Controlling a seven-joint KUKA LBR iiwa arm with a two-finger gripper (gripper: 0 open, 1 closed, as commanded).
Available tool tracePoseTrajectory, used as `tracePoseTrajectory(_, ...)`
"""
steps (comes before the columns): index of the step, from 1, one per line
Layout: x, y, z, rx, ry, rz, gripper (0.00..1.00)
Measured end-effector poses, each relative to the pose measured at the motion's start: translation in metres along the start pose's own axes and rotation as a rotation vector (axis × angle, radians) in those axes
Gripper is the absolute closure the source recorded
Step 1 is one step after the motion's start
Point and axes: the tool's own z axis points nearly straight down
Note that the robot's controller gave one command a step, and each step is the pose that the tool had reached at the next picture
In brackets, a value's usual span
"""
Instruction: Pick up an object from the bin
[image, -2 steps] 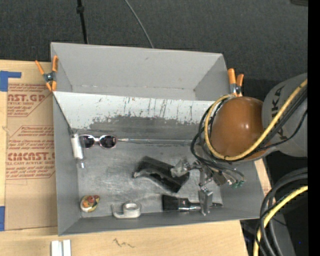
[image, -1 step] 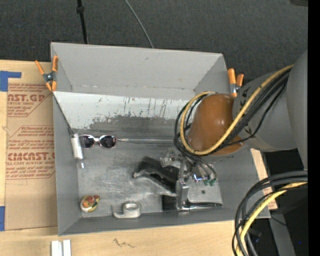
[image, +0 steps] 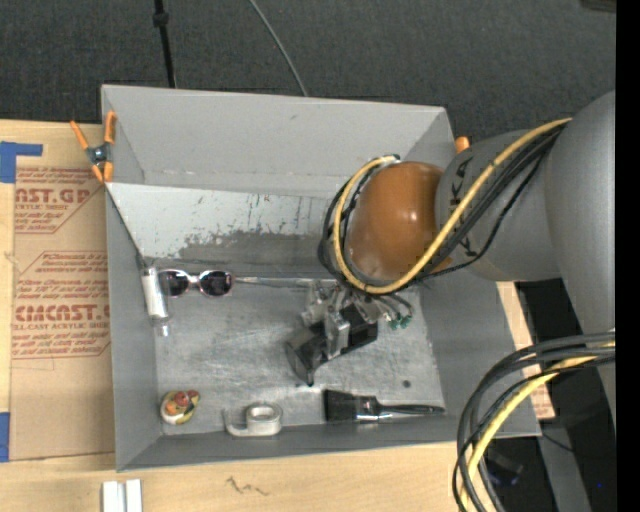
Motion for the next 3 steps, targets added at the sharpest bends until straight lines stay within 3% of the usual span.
tracePoseTrajectory(1,0.009,0.003,0.006,-0.009,0.029,-0.002,1.00)
tracePoseTrajectory(2,0.016,0.003,0.003,-0.010,0.031,-0.001,1.00)
tracePoseTrajectory(3,0.023,0.005,0.000,-0.020,0.065,-0.002,1.00)
